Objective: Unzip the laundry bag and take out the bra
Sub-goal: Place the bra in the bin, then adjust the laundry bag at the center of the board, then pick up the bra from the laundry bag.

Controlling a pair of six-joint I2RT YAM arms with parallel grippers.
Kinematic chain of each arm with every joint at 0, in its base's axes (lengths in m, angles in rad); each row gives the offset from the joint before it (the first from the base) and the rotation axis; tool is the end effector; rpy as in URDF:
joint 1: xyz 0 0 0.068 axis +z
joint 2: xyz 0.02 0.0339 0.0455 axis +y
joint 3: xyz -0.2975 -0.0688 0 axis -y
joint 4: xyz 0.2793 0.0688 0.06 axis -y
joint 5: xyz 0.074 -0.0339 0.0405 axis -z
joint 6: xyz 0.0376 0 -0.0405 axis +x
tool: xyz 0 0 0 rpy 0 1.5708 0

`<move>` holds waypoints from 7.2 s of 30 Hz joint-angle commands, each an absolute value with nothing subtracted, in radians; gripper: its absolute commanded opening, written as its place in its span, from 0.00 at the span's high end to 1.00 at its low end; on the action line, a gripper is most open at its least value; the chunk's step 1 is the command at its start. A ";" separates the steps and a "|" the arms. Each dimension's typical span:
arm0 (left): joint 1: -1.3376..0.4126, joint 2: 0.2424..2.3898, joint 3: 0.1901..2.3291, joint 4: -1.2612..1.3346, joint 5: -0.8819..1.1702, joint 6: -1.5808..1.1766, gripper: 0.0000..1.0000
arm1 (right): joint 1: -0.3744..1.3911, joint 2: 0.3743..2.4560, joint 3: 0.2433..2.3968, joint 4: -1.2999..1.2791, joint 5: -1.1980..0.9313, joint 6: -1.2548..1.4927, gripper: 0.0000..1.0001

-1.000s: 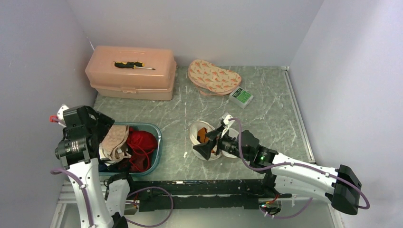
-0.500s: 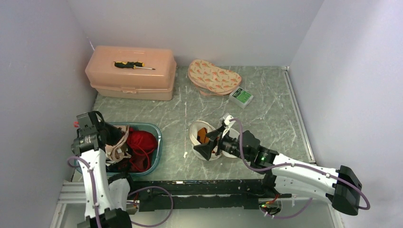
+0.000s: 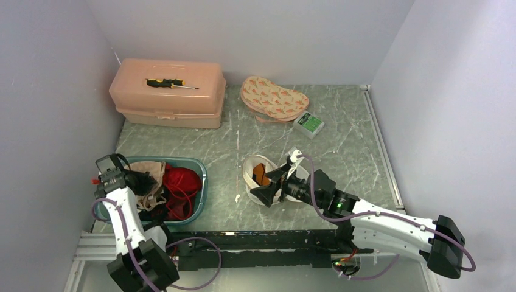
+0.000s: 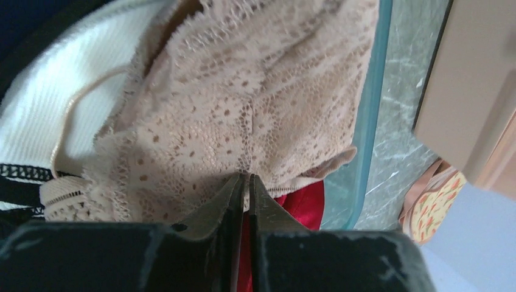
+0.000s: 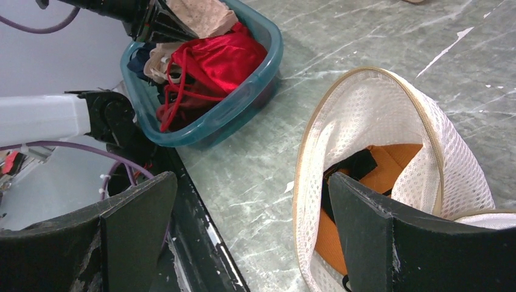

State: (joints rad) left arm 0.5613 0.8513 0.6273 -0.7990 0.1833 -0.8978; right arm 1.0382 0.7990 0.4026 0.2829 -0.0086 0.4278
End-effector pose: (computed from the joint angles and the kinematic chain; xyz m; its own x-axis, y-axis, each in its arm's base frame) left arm 0.1454 0.0833 0.2390 -0.1041 -0.9736 -0.2030 -0.8413 0.1950 -0.5042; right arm 0.1034 0.1761 0.2616 -0.4115 0.1188 -0.9036 -0.7639 0.4958 0.4131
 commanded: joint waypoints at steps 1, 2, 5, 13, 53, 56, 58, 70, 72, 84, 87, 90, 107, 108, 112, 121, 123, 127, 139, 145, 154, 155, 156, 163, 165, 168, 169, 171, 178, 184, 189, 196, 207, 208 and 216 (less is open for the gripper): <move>0.606 0.871 0.599 -0.733 0.201 -0.917 0.86 | 1.036 0.790 0.401 0.295 -0.003 0.431 0.00; 0.608 0.875 0.594 -0.732 0.201 -0.919 0.86 | 1.037 0.790 0.400 0.293 -0.002 0.430 0.00; 0.610 0.870 0.600 -0.739 0.197 -0.921 0.85 | 1.036 0.786 0.403 0.279 0.009 0.427 0.00; 0.617 0.797 0.675 -0.769 0.273 -0.865 0.80 | 1.036 0.720 0.442 0.177 0.128 0.438 0.00; -0.772 1.317 0.876 -0.321 0.099 -0.851 0.22 | 0.844 1.203 0.578 0.035 0.179 0.462 0.50; -0.772 1.367 0.883 -0.302 0.117 -0.850 0.29 | 0.843 1.178 0.565 0.017 0.191 0.463 0.63; -0.773 1.389 0.892 -0.308 0.117 -0.847 0.38 | 0.847 1.138 0.558 0.005 0.206 0.457 0.71; -0.772 1.390 1.099 -0.428 -0.084 -0.688 0.97 | 0.890 0.885 0.596 -0.048 0.434 0.327 1.00; -0.772 1.375 1.142 -0.431 -0.128 -0.643 0.97 | 0.897 0.858 0.610 -0.015 0.457 0.286 1.00; -0.773 1.420 0.938 -0.466 -0.131 -0.745 0.90 | 0.927 0.905 0.435 0.030 0.422 0.460 1.00; -0.773 1.426 0.922 -0.501 -0.135 -0.757 0.83 | 0.961 0.915 0.421 0.039 0.439 0.471 1.00; -0.772 1.399 0.936 -0.535 -0.116 -0.753 0.67 | 1.004 0.928 0.416 0.048 0.467 0.476 1.00; -0.775 1.364 0.830 -0.514 0.028 -0.829 0.97 | 1.097 0.882 0.405 -0.108 0.566 0.563 0.97; -0.775 1.357 0.835 -0.530 0.021 -0.820 0.97 | 1.098 0.866 0.412 -0.124 0.559 0.558 0.75; -0.775 1.359 0.856 -0.549 0.034 -0.797 0.97 | 1.099 0.793 0.473 -0.167 0.525 0.513 0.37; -0.776 1.375 0.816 -0.447 0.086 -0.815 0.97 | 1.100 0.965 0.682 -0.069 0.059 0.393 0.44; -0.776 1.367 0.803 -0.425 0.080 -0.826 0.97 | 1.100 1.057 0.698 -0.045 0.041 0.410 0.45; -0.775 1.351 0.765 -0.401 0.043 -0.849 0.97 | 1.095 1.185 0.669 0.084 0.045 0.447 0.49; -0.776 1.312 0.617 -0.220 0.028 -0.942 0.97 | 1.083 1.424 0.698 0.185 0.205 0.472 0.32; -0.776 1.327 0.590 -0.139 0.042 -0.955 0.97 | 1.082 1.473 0.727 0.183 0.245 0.457 0.23; -0.776 1.365 0.589 -0.076 0.052 -0.953 0.97 | 1.082 1.534 0.769 0.156 0.314 0.438 0.20; -0.775 1.370 0.590 -0.070 0.057 -0.955 0.97 | 1.081 1.542 0.774 0.150 0.326 0.439 0.20; -0.776 1.377 0.591 -0.064 0.064 -0.957 0.97 | 1.080 1.551 0.779 0.140 0.341 0.441 0.21; -0.775 1.375 0.594 -0.055 0.071 -0.957 0.97 | 1.067 1.572 0.787 0.121 0.398 0.452 0.34; -0.776 1.367 0.593 -0.060 0.071 -0.955 0.97 | 1.063 1.584 0.798 0.108 0.401 0.458 0.39; -0.776 1.354 0.594 -0.072 0.065 -0.952 0.97 | 1.062 1.569 0.782 0.126 0.401 0.462 0.48; -0.776 1.349 0.593 -0.076 0.063 -0.951 0.97 | 1.062 1.563 0.778 0.128 0.399 0.463 0.52; -0.776 1.342 0.590 -0.080 0.059 -0.951 0.97 | 1.062 1.550 0.774 0.127 0.395 0.464 0.63; -0.775 1.346 0.587 -0.081 0.060 -0.948 0.97 | 1.055 1.460 0.740 0.125 0.380 0.490 0.82; -0.775 1.352 0.592 -0.080 0.063 -0.946 0.97 | 1.016 1.381 0.697 0.139 0.328 0.526 0.98; -0.776 1.346 0.601 -0.098 0.059 -0.944 0.97 | 0.992 1.310 0.671 0.158 0.254 0.518 1.00; -0.776 1.324 0.634 -0.137 0.049 -0.944 0.97 | 0.941 1.161 0.642 0.149 -0.015 0.477 1.00; -0.776 1.288 0.710 -0.216 0.013 -0.924 0.97 | 0.805 0.963 0.580 0.146 -0.295 0.553 1.00; -0.776 1.282 0.720 -0.226 0.011 -0.923 0.97 | 0.783 0.957 0.572 0.170 -0.343 0.572 1.00; -0.774 1.237 0.880 -0.300 0.017 -0.873 0.97 | 0.731 1.041 0.587 0.212 -0.559 0.576 1.00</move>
